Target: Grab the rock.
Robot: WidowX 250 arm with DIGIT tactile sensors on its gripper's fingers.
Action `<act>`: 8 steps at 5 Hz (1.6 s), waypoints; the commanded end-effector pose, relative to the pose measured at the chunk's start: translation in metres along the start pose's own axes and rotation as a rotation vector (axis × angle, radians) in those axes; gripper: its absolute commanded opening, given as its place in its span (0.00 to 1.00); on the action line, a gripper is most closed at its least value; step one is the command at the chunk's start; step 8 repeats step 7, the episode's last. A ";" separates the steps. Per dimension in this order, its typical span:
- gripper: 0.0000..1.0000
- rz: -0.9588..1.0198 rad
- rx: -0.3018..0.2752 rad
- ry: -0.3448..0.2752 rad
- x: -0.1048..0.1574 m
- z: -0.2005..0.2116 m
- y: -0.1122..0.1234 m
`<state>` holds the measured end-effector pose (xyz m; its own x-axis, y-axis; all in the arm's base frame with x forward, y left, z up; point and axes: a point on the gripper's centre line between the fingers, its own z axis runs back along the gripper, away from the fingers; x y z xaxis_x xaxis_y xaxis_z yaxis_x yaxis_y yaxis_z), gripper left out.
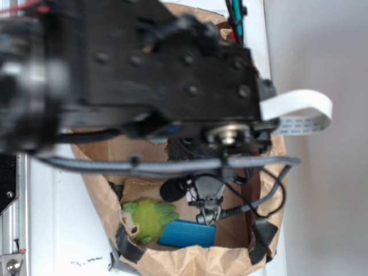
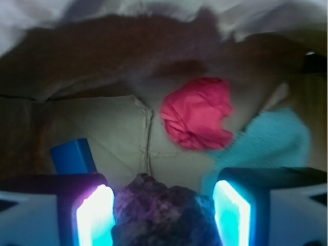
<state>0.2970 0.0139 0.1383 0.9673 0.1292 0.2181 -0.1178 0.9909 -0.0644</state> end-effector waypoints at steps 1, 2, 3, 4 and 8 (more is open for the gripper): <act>0.00 0.027 0.061 -0.118 -0.009 0.070 0.001; 0.00 0.023 0.058 -0.122 -0.012 0.080 -0.001; 0.00 0.026 0.088 -0.122 -0.010 0.073 -0.005; 0.00 0.034 0.095 -0.128 -0.007 0.067 -0.008; 0.00 0.039 0.088 -0.142 -0.004 0.061 -0.010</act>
